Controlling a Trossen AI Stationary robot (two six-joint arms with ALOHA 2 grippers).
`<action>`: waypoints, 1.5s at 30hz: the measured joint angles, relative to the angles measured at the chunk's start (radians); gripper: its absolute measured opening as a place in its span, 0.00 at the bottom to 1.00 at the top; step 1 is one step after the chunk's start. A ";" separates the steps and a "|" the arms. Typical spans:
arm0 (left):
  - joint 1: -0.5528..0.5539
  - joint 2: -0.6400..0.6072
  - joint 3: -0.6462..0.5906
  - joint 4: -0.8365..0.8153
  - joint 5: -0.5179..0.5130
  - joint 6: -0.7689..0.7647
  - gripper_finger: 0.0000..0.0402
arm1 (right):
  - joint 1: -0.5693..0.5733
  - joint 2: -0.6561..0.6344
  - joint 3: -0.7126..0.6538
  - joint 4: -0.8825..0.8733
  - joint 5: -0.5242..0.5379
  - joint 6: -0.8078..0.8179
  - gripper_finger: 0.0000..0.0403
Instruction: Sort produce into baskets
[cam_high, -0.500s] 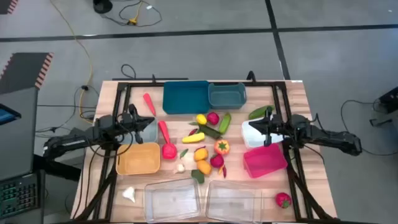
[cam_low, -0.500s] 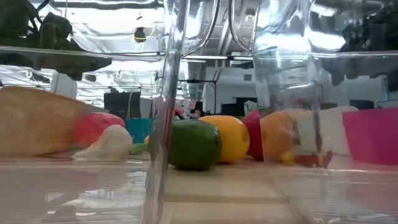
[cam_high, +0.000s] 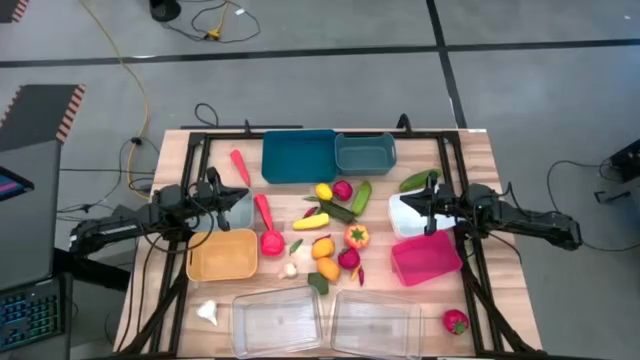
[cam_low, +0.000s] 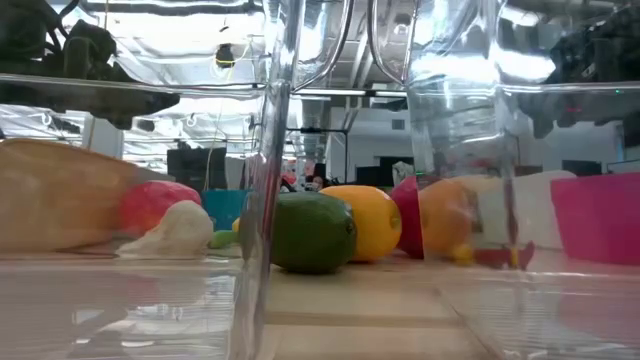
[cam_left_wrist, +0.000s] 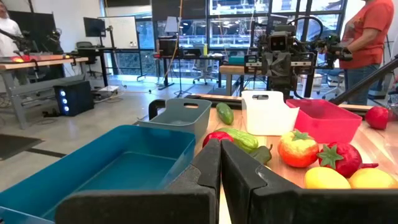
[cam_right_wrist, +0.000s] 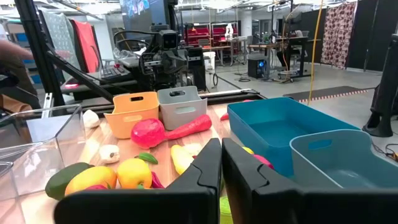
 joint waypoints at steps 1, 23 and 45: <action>0.000 0.000 0.000 0.000 0.000 0.000 0.00 | 0.000 0.000 0.000 0.000 0.000 0.000 0.11; 0.000 0.000 0.000 0.000 0.000 0.000 0.00 | 0.000 0.000 0.000 0.000 0.000 0.000 0.11; 0.000 0.000 0.000 0.002 -0.006 -0.024 0.00 | 0.000 0.000 0.000 0.000 0.000 0.000 0.11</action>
